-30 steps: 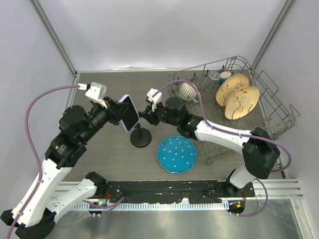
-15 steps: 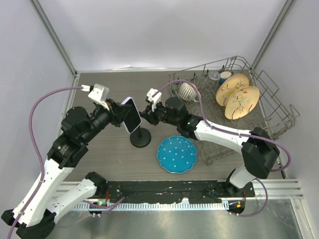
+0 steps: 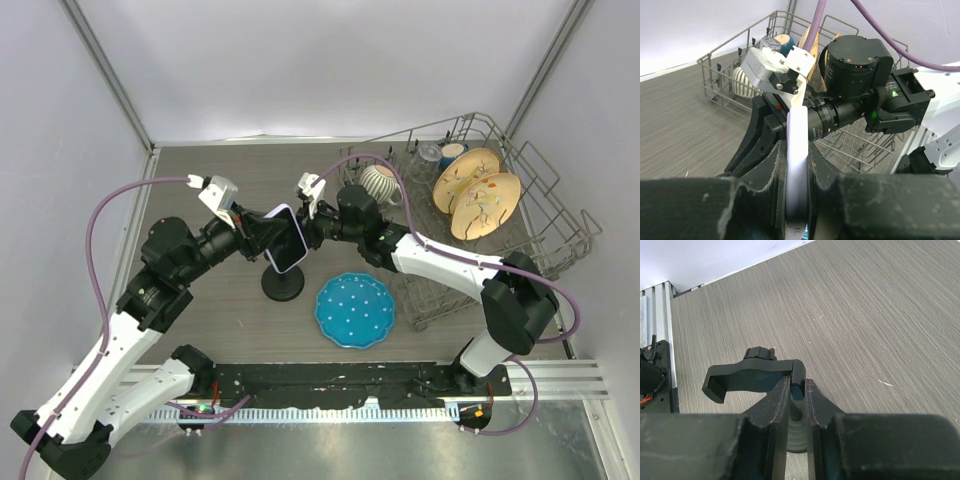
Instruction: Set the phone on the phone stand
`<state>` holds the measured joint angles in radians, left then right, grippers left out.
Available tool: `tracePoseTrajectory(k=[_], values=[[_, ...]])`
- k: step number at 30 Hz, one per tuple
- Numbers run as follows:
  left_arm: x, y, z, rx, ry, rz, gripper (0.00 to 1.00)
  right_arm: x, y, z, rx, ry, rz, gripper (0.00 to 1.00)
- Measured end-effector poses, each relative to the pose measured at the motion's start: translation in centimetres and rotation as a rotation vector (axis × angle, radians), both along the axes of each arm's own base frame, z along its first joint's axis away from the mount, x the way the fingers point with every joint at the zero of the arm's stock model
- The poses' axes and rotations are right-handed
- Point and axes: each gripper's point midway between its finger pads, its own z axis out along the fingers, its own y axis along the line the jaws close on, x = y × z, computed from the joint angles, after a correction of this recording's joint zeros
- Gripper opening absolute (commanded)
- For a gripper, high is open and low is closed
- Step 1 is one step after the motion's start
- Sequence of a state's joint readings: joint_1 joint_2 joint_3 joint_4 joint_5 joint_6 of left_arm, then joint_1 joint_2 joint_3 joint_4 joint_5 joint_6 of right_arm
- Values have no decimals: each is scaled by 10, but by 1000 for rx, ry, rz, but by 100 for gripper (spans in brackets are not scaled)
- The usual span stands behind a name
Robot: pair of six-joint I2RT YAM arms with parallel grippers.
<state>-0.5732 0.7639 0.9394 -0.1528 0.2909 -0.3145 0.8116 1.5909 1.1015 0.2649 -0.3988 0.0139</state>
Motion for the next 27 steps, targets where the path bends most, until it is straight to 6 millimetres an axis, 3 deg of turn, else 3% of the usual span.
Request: tracePoseTrajectory(k=[5, 14, 18, 27], values=[[-6, 10, 14, -29, -44, 33, 0, 0, -1, -1, -10, 2, -1, 15], [-23, 45, 48, -97, -148, 148, 0, 0, 0, -1, -34, -12, -29, 29], [-19, 46, 43, -83, -131, 165, 0, -1, -2, -6, -61, -5, -38, 34], [-13, 43, 32, -51, -99, 168, 0, -3, -5, -15, -100, 3, -47, 36]])
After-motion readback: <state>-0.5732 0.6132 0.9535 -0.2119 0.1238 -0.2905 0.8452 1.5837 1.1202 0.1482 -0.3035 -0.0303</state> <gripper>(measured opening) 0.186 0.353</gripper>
